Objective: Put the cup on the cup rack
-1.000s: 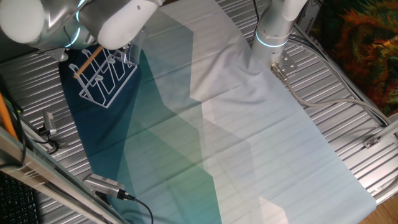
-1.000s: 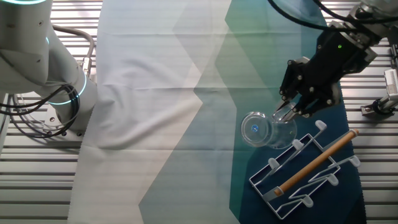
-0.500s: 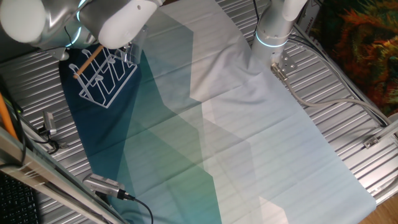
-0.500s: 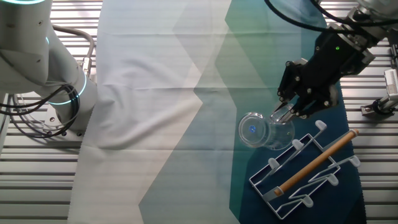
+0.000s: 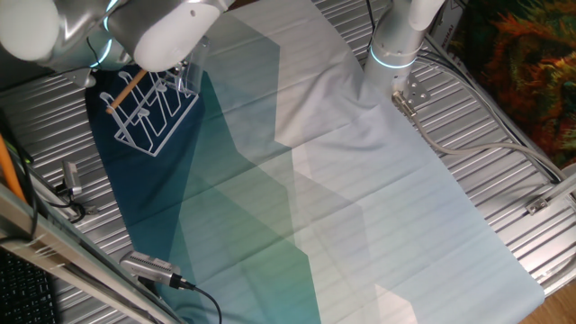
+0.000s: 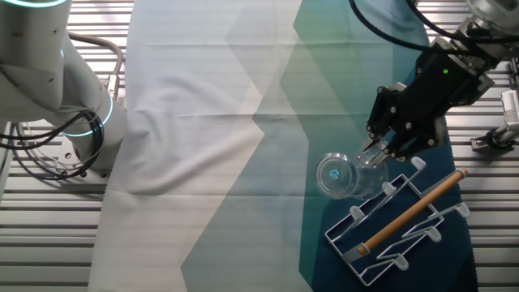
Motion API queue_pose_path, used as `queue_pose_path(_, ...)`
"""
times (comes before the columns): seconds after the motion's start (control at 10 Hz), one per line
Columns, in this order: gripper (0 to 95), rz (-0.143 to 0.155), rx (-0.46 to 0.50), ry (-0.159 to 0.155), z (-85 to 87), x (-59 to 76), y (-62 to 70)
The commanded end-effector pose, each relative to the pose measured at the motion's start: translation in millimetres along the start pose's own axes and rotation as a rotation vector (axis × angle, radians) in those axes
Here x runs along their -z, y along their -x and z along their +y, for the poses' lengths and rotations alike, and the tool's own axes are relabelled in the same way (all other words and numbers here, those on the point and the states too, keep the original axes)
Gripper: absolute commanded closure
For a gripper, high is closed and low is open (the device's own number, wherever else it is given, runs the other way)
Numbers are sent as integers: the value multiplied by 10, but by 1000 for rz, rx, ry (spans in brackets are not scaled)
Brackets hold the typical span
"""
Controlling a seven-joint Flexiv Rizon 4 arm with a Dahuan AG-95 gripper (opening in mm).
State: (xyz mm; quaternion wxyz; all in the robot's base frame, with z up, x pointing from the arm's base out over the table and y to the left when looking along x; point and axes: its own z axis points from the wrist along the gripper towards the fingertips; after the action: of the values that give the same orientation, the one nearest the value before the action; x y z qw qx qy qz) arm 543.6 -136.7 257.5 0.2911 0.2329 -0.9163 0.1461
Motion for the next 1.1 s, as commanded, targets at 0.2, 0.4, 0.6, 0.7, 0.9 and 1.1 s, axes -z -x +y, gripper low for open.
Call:
queue_pose_path(0.2, 950, -7, 15, 0, -46, -102, 23)
queue_pose_path(0.4, 950, -9, 18, -4, -68, -119, -41)
queue_pose_path(0.6, 950, -12, 23, -9, -99, -149, -132)
queue_pose_path(0.7, 950, -15, 26, -8, -105, -157, -156)
queue_pose_path(0.9, 950, -13, 27, -7, -91, -139, -198)
queue_pose_path(1.1, 950, -12, 19, -1, -60, -117, -224)
